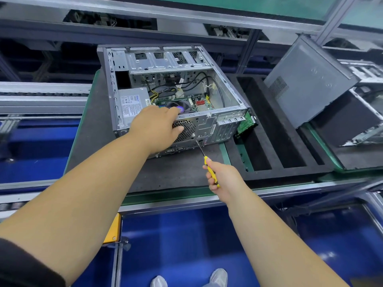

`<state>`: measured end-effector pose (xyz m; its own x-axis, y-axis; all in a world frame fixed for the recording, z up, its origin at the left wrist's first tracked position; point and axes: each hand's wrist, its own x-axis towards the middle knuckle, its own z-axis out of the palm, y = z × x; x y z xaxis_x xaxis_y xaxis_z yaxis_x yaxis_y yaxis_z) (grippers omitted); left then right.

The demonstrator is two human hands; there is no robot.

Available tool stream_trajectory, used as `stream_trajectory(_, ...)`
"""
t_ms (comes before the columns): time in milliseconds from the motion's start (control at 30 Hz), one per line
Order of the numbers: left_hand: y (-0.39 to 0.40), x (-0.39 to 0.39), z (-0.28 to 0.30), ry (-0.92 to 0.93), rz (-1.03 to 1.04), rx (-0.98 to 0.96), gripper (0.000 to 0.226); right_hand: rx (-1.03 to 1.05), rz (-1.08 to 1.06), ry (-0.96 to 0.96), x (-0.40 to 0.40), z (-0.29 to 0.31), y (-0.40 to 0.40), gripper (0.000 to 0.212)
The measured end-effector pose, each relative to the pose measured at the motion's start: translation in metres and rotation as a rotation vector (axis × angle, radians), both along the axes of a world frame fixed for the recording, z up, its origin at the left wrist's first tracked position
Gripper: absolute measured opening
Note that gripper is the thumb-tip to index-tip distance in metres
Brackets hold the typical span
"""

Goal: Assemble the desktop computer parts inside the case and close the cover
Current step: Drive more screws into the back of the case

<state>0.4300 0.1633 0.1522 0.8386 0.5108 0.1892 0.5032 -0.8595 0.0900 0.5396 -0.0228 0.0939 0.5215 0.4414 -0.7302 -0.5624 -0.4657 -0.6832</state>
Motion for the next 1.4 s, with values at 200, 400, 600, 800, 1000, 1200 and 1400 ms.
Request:
stream_trajectory(200, -0.005, -0.009, 0.003, -0.152, -0.093, -0.117, 0.067, -0.175, 0.058, -0.400, 0.021, 0.009, -0.032, 0.020)
stream_trajectory(400, -0.036, -0.005, 0.016, -0.610, -0.155, -0.393, 0.041, -0.009, -0.030, -0.642, 0.061, 0.033, -0.070, 0.012)
stream_trajectory(600, -0.072, 0.020, 0.011, -0.521, -0.227, -0.436, 0.040, 0.079, -0.113, -0.643, 0.109, 0.037, -0.087, 0.006)
stream_trajectory(800, -0.105, 0.053, -0.002, -0.518, -0.097, -0.603, 0.037, 0.050, -0.061, -0.700, 0.159, 0.027, -0.091, 0.013)
stream_trajectory(1000, -0.124, 0.092, -0.014, -0.590, 0.073, -0.734, 0.031, -0.017, 0.160, -0.794, 0.209, 0.015, -0.096, 0.021)
stream_trajectory(1200, -0.139, 0.127, -0.034, -0.646, 0.190, -0.895, 0.028, -0.083, 0.417, -0.859, 0.244, -0.008, -0.087, 0.021)
stream_trajectory(1400, -0.152, 0.148, -0.050, -0.620, 0.265, -0.954, 0.026, -0.130, 0.722, -0.945, 0.254, -0.027, -0.072, 0.020)
